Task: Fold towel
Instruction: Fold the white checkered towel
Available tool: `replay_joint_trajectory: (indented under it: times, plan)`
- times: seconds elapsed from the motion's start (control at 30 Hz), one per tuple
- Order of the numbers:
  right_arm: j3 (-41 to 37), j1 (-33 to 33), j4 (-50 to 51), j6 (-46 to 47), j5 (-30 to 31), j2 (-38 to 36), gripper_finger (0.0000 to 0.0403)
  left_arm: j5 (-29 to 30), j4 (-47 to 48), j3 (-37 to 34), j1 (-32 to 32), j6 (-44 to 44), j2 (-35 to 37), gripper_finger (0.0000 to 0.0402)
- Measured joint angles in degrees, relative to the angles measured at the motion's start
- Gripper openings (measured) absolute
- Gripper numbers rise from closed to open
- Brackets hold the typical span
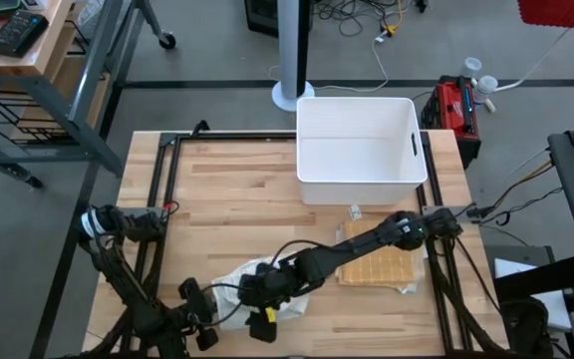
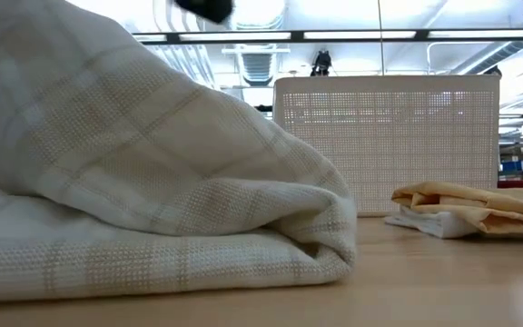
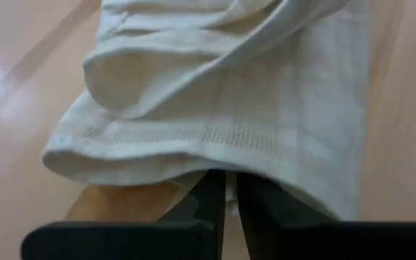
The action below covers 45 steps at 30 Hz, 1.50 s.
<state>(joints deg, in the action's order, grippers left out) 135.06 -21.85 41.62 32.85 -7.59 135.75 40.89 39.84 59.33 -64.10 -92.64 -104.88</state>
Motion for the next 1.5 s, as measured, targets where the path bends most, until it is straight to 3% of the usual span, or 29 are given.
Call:
replay_joint_trajectory:
  times: [0.07, 0.2, 0.27, 0.37, 0.67, 0.97, 1.03, 1.1, 1.23, 1.5]
  plan:
    - [0.0, -0.4, 4.2, 0.0, 3.0, -0.9, 0.0218, -1.1, 0.0, -0.3, 0.0, 0.0, 0.0, 0.0023]
    - [0.0, -2.4, 15.7, 1.4, 22.0, -1.9, 0.0203, -1.0, -0.4, -0.8, 0.0, -0.7, 0.0, 0.0021]
    - [-0.5, -2.9, 17.9, 2.9, 26.2, -1.2, 0.0191, -1.0, -0.4, -0.9, 0.0, -0.7, 0.0, 0.0021]
    - [-0.7, -3.0, 16.5, 3.8, 25.6, 1.5, 0.0163, -0.9, -0.4, -0.9, 0.0, -0.9, 0.0, 0.0021]
    - [-0.8, -3.1, 3.4, -3.5, 11.2, 5.8, 0.007, -0.8, -0.9, -0.9, 0.0, -0.9, 0.0, 0.0021]
    - [-1.5, -3.0, 0.3, -7.5, 8.3, 6.9, 0.0002, 10.4, 0.8, -0.9, 0.3, -1.0, 2.6, 0.0021]
    - [-1.6, -2.7, -2.9, -8.9, 6.3, 7.8, 0.0003, 9.9, 2.0, -0.9, 0.9, -1.0, 3.4, 0.002]
    - [-1.6, -2.1, -4.9, -10.2, 4.7, 8.5, 0.0003, 4.7, 3.8, -1.0, 1.5, -1.1, 4.0, 0.002]
    - [-1.6, -1.1, -5.9, -10.4, 4.9, 8.7, 0.0001, -7.7, 5.1, -1.9, 1.8, -2.4, 4.0, 0.002]
    - [-1.4, -1.0, -5.7, -12.1, 16.4, 7.1, 0.0001, -5.8, 4.8, -0.9, 1.8, -4.2, 6.0, 0.002]
